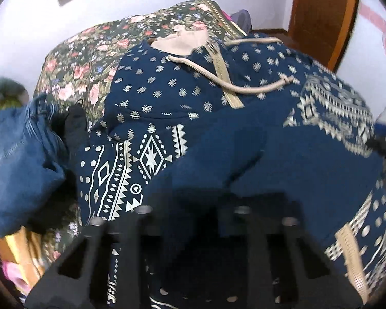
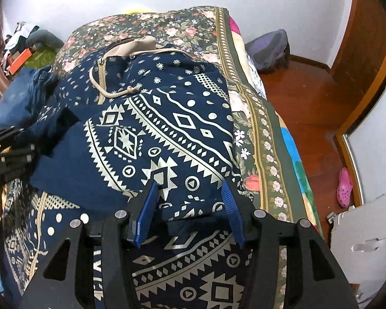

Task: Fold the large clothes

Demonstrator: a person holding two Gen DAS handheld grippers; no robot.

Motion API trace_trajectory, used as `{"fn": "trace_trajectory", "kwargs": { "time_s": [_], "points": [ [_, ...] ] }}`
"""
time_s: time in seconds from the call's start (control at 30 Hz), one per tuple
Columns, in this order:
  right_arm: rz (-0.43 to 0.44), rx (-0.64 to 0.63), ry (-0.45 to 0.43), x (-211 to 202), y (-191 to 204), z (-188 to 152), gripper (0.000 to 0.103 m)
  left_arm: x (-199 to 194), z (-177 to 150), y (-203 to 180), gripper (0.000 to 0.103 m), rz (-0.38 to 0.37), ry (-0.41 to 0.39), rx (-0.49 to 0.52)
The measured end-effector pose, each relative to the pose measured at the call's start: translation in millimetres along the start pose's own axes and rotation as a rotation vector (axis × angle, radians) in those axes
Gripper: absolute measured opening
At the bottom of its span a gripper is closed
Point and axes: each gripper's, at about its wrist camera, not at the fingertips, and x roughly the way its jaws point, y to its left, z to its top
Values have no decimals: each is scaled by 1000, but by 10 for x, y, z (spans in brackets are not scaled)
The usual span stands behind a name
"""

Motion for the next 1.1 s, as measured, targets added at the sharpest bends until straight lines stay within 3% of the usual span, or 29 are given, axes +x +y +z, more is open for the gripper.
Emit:
{"fn": "trace_trajectory", "kwargs": {
  "time_s": [0.13, 0.2, 0.4, 0.5, 0.63, 0.83, 0.93, 1.0, 1.1],
  "points": [
    [18, -13, 30, -51, -46, 50, 48, -275, 83, 221, 11, -74, -75, -120],
    [35, 6, 21, -107, -95, 123, 48, -545, 125, 387, 11, -100, -149, -179],
    [15, 48, -38, -206, -170, 327, 48, -1219, 93, 748, 11, -114, -319, -266],
    [-1, 36, -14, -107, -135, 321, 48, -1306, -16, 872, 11, -89, -342, -291],
    [-12, 8, 49, 35, -89, 180, 48, -1198, -316, 964, 11, -35, -302, -313],
    [-49, -16, 36, -25, -54, -26, 51, -810, -840, 972, 15, -32, -126, -316],
    [-25, 17, 45, -39, -103, -64, 51, -605, -1091, 945, 33, -28, -37, -327],
    [-9, 42, 51, -34, -134, -85, 52, -484, -1233, 950, 51, 17, 21, -327],
    [1, 61, 58, -48, -162, -118, 54, -423, -1380, 967, 63, 24, 39, -339]
  ]
}}
